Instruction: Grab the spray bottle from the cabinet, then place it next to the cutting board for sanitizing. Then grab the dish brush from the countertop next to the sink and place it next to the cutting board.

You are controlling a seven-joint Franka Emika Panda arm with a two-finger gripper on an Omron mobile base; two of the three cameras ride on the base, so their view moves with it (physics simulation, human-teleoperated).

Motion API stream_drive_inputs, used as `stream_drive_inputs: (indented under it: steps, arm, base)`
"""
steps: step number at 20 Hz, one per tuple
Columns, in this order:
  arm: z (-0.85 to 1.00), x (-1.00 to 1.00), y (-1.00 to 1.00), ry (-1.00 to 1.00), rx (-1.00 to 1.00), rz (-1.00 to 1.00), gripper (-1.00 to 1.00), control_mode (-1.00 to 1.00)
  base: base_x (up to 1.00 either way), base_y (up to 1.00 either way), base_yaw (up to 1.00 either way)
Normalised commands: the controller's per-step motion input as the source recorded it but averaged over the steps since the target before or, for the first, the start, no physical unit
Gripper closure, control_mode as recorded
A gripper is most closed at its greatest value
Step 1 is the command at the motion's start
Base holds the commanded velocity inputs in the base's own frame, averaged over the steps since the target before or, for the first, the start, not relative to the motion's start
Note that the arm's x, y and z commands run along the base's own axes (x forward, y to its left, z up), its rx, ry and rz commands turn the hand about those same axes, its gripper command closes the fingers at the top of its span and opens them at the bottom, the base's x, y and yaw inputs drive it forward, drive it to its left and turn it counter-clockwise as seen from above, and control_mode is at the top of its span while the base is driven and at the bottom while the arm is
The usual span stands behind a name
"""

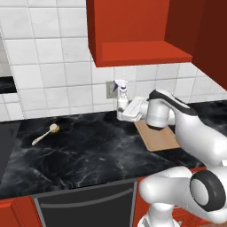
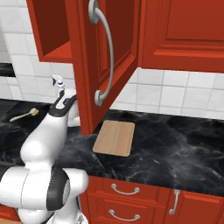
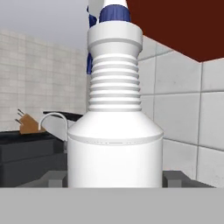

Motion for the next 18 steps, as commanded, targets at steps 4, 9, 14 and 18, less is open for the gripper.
stream_drive_inputs:
  steps: [4,9,14,18]
  arm:
    - [0.00,0.13,-0.19,0.02,0.00,0.00,1.00,-1.00]
    - [-0.10,0.09,-0.32,0.12,0.00,0.00,1.00,-1.00]
    - [-0.09,0.08,-0.28,0.04,0.00,0.00,1.00,-1.00]
    - [-0.16,0.01,-0.22,-0.03,-0.03,0.00,1.00,-1.00]
  base:
    - [0.00,0.00,0.00]
    - [0.00,0.00,0.00]
    - [0.00,0.00,0.00]
    - [0.00,0.00,0.00]
